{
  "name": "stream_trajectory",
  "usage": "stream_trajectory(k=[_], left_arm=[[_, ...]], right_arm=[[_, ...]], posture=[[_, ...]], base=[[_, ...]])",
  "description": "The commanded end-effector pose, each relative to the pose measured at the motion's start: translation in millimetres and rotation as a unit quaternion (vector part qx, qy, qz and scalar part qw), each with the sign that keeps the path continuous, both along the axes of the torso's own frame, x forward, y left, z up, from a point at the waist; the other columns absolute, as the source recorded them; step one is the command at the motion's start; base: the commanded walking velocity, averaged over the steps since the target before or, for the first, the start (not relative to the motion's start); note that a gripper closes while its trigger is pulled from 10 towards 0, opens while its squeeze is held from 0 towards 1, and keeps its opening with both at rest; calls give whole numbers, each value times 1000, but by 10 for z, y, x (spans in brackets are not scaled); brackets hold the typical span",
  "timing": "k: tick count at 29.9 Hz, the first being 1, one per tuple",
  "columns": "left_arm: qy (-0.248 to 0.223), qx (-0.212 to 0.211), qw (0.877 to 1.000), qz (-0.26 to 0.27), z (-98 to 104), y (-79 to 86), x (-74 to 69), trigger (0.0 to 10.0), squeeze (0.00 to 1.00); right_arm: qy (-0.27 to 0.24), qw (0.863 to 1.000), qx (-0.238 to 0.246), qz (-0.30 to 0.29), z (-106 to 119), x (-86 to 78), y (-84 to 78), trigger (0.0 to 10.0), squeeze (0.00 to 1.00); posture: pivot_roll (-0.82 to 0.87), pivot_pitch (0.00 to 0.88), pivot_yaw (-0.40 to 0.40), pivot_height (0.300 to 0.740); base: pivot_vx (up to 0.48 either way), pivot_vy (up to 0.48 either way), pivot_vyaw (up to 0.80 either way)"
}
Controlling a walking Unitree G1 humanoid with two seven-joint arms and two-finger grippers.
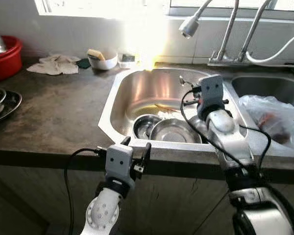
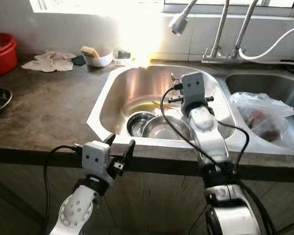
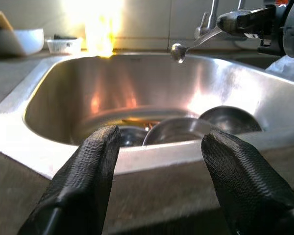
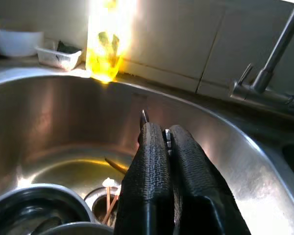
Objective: Kitchen organization
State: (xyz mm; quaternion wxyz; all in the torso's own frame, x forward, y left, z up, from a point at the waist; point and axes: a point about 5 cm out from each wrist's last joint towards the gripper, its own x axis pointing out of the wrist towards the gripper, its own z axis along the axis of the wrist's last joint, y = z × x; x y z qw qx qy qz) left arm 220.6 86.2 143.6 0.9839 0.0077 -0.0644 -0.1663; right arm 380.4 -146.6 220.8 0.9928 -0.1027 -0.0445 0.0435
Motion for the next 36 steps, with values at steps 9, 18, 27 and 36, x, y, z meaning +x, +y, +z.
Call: stream_trajectory(k=[9,18,27,36], left_arm=[[10,7,1000,2,16,1,-73,10000,0],[16,9,1000,-6,-8,-17,-56,10000,0],[15,13,1000,0,-30,4,-23,10000,0],[19,14,1000,0,-60,34,3,10000,0]], right_arm=[[84,996,-30,-16,-234,104,-65,10000,988],[72,997,-16,-28,-234,83,-115,10000,1000],[-48,998,40,-14,-12,-208,-61,10000,0],[-102,991,88,14,-23,-764,-2,10000,0]], posture=[[77,143,-66,740],[67,116,-59,740],[64,86,-57,740],[44,66,-43,740]], base=[[0,0,0],[0,0,0],[0,0,0],[0,0,0]])
